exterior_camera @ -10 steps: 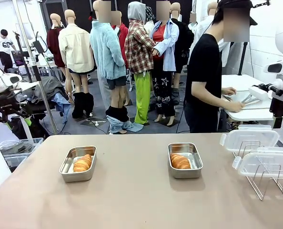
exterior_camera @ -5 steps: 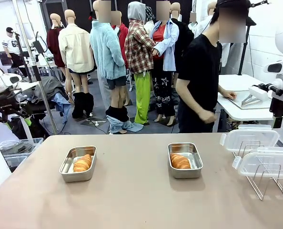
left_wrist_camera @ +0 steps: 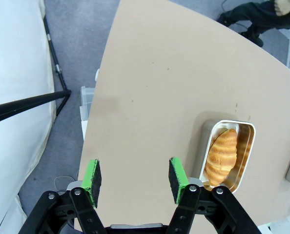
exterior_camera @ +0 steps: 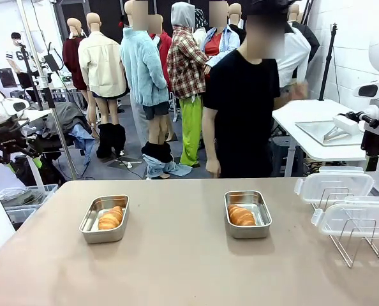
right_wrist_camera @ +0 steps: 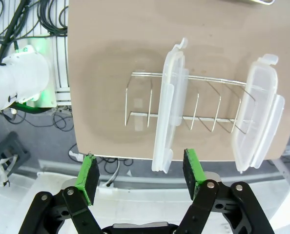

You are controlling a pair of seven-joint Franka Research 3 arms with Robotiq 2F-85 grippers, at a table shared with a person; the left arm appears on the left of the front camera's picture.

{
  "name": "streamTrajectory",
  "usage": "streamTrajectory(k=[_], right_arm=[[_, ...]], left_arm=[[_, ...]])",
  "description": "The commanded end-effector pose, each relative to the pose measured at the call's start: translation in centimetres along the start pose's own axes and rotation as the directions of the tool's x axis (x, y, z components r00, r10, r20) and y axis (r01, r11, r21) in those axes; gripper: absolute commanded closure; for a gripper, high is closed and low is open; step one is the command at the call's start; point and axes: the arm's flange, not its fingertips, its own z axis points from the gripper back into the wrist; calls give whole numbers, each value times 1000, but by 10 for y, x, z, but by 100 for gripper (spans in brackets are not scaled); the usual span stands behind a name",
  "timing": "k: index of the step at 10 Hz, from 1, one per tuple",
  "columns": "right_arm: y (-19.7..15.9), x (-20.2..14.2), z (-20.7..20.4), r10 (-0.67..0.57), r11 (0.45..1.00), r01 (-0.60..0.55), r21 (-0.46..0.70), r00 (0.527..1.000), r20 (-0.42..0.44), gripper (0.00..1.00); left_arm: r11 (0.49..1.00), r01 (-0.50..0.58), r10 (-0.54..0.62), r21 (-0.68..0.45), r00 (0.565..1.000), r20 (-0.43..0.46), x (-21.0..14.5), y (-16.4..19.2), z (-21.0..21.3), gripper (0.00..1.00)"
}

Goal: Place the bread in airtight containers.
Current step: Pick up one Airtight Container lid and hand it to the human.

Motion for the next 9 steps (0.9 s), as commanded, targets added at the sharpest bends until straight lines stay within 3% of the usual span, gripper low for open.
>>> streamTrajectory(k=[1, 9], right_arm=[[3, 3, -3, -17, 1000, 17, 4, 1000, 17, 14], [3, 3, -3, -17, 1000, 17, 4, 1000, 17, 14]], left_arm=[[1000, -7, 6, 18, 1000, 7, -1, 0, 2, 28], [1000, -7, 6, 18, 1000, 7, -1, 0, 2, 28]])
